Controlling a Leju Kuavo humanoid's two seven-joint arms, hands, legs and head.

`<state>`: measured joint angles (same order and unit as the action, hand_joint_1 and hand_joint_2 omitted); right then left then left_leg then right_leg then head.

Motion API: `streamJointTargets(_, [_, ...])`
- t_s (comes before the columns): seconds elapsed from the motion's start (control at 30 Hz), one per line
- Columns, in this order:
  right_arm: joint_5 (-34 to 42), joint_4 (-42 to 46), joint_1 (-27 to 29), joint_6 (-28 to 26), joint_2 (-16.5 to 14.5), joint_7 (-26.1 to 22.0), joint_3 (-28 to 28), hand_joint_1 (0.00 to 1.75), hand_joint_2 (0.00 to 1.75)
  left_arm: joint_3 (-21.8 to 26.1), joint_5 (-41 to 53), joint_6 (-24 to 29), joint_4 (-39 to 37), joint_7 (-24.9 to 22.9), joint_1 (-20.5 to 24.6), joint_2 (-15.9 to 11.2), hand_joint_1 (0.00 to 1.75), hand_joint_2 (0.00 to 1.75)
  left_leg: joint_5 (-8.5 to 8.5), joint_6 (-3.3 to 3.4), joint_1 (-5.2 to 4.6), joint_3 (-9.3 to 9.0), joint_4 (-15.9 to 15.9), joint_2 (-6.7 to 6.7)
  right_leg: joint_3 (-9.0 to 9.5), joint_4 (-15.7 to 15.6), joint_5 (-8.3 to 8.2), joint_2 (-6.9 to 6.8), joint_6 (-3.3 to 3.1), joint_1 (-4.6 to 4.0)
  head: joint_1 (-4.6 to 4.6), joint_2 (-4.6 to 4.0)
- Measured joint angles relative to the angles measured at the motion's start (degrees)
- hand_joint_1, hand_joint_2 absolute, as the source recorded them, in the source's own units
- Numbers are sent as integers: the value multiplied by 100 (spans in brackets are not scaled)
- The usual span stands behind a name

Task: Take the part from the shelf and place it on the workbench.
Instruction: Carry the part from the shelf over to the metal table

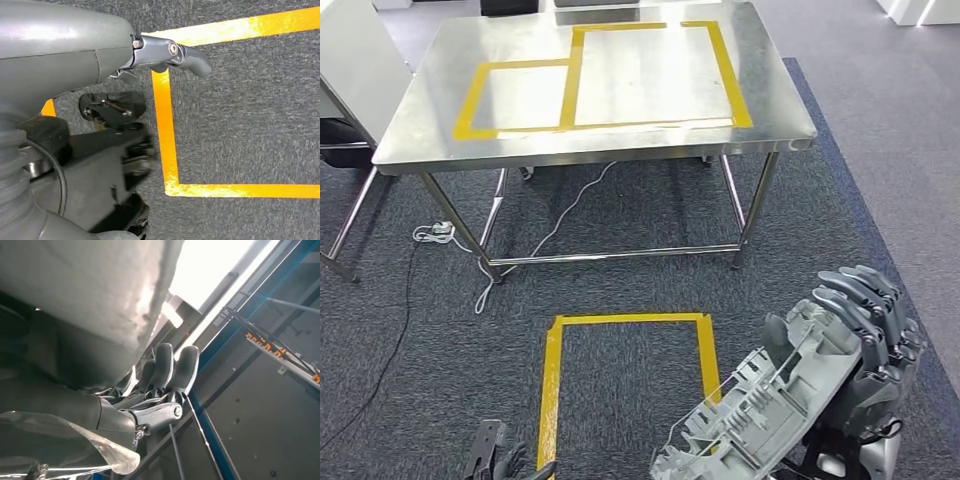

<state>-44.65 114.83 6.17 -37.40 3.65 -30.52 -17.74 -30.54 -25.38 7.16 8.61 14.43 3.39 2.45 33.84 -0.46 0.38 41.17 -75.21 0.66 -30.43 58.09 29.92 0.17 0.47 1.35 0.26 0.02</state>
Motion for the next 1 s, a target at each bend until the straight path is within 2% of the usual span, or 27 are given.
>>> streamJointTargets(0.03, [9, -1, 0, 0, 0, 3, 3, 79, 175, -10, 1, -1, 0, -1, -5, -1, 0, 175, -153, -9, 15, 46, 42, -2, 55, 0, 42, 7, 12, 6, -1, 0])
streamJointTargets(0.07, [22, -1, -2, 0, 0, 8, 5, 79, 175, -21, 5, -1, 0, -1, -6, -2, 0, 175, -404, -12, 24, -11, 295, -5, 123, 0, 90, 14, 34, 15, -1, 0])
streamJointTargets(0.1, [40, 0, -6, 0, 0, 16, 7, 79, 175, -31, 10, -2, 0, -1, -7, -3, 0, 175, -664, -10, 27, -131, 654, -11, 170, -2, 145, 18, 64, 25, -1, 0])
streamJointTargets(0.13, [60, -1, -15, 0, 1, 28, 13, 79, 175, -40, 16, -4, 0, -3, -6, -3, 0, 175, -845, -5, 17, -257, 979, -17, 211, 0, 200, 22, 101, 23, -4, -1])
streamJointTargets(0.17, [78, -1, -26, 0, 3, 42, 22, 79, 175, -47, 22, -5, 0, -7, 0, -2, 0, 175, -901, 12, 6, -376, 1247, -22, 226, 2, 245, 25, 137, 19, -8, -1])
streamJointTargets(0.27, [117, -2, -71, 0, 22, 70, 54, 79, 175, -57, 26, -8, 1, -28, 11, 1, 0, 175, -755, 96, -18, -502, 1471, -23, 250, -53, 302, 20, 233, 9, -1, 0])
streamJointTargets(0.33, [136, -2, -104, 0, 44, 88, 72, 79, 175, -60, 31, -6, 2, -33, 7, -3, 0, 175, -726, 173, -3, -557, 1520, -18, 254, 8, 359, 6, 289, 18, 11, 0])
streamJointTargets(0.37, [150, -2, -121, 0, 57, 101, 81, 79, 175, -61, 37, -5, 2, -33, 10, -4, 0, 175, -709, 213, 6, -597, 1552, -17, 164, 198, 446, 4, 306, 17, 18, 0])
streamJointTargets(0.4, [167, -4, -131, 0, 73, 115, 90, 79, 175, -64, 48, -5, 2, -33, 15, -2, 0, 175, -684, 250, 7, -633, 1569, -17, -19, 513, 568, 1, 310, 15, 25, 0])
streamJointTargets(0.47, [200, -17, -137, 0, 102, 137, 109, 79, 175, -78, 73, -8, 1, -38, 19, 10, 0, 175, -613, 296, -9, -700, 1573, -17, -553, 1301, 798, 1, 310, 5, 31, 0])
streamJointTargets(0.5, [213, -28, -135, 0, 116, 144, 122, 79, 175, -86, 83, -8, 1, -43, 16, 15, 0, 175, -568, 304, -18, -750, 1573, -14, -771, 1550, 788, 1, 306, 2, 33, 0])
streamJointTargets(0.53, [223, -38, -135, 0, 130, 149, 137, 79, 175, -92, 91, -8, 1, -48, 13, 19, 0, 175, -517, 307, -25, -819, 1573, -8, -893, 1591, 642, 1, 298, -1, 33, 0])
streamJointTargets(0.57, [231, -46, -137, 0, 145, 152, 153, 79, 175, -95, 98, -8, 1, -54, 13, 22, 0, 175, -461, 304, -30, -904, 1573, -1, -898, 1402, 379, 1, 282, -5, 34, 0])
streamJointTargets(0.6, [235, -53, -140, 0, 161, 159, 168, 79, 175, -99, 108, -9, 2, -58, 14, 25, 0, 175, -398, 297, -33, -998, 1574, 6, -823, 1051, 60, 0, 260, -13, 35, 0])
streamJointTargets(0.63, [241, -63, -145, 0, 178, 167, 183, 79, 175, -103, 117, -10, 2, -63, 19, 31, 0, 175, -336, 279, -41, -1073, 1579, 9, -721, 725, -168, -2, 235, -30, 32, -1])
streamJointTargets(0.67, [245, -70, -156, 0, 191, 175, 194, 79, 175, -110, 123, -11, 2, -70, 27, 34, 0, 175, -281, 252, -46, -1123, 1580, 13, -592, 430, -278, -7, 204, -48, 35, -1])
streamJointTargets(0.7, [249, -79, -167, 0, 200, 183, 202, 79, 175, -120, 126, -13, 2, -76, 34, 40, 0, 175, -239, 220, -48, -1149, 1590, 13, -502, 262, -287, -8, 177, -67, 37, -1])
streamJointTargets(0.77, [251, -88, -185, 0, 210, 190, 219, 79, 175, -145, 127, -15, 2, -83, 48, 46, 0, 175, -189, 151, -45, -1186, 1628, 6, -393, 150, -174, 2, 117, -87, 38, 0])
streamJointTargets(0.83, [251, -91, -189, 0, 217, 190, 235, 79, 175, -172, 127, -15, 2, -83, 63, 43, 0, 175, -138, 88, -44, -1243, 1609, -8, -294, 89, -137, 14, 62, -55, 22, 0])
streamJointTargets(0.87, [251, -91, -195, 0, 219, 190, 239, 79, 175, -181, 127, -15, 2, -82, 75, 40, 0, 175, -83, 53, -43, -1193, 1452, -14, -214, 46, -112, 10, 37, -33, 8, 0])
streamJointTargets(0.9, [253, -93, -201, 0, 219, 190, 239, 79, 175, -187, 128, -15, 2, -83, 82, 37, 0, 175, -1, 21, -33, -1050, 1172, -17, -128, 16, -77, 2, 18, -17, -7, 0])
streamJointTargets(0.97, [275, -105, -211, 0, 220, 199, 240, 79, 175, -191, 130, -15, 2, -87, 81, 38, 0, 175, 172, -33, -9, -532, 386, -22, 12, 1, 31, -7, 1, -14, -28, 0])
streamJointTargets(1.0, [295, -117, -212, 0, 220, 210, 242, 79, 175, -192, 132, -17, 2, -92, 72, 37, 0, 175, 169, -47, -2, -283, 106, -22, 85, 1, 97, -1, 6, -14, -29, 0])
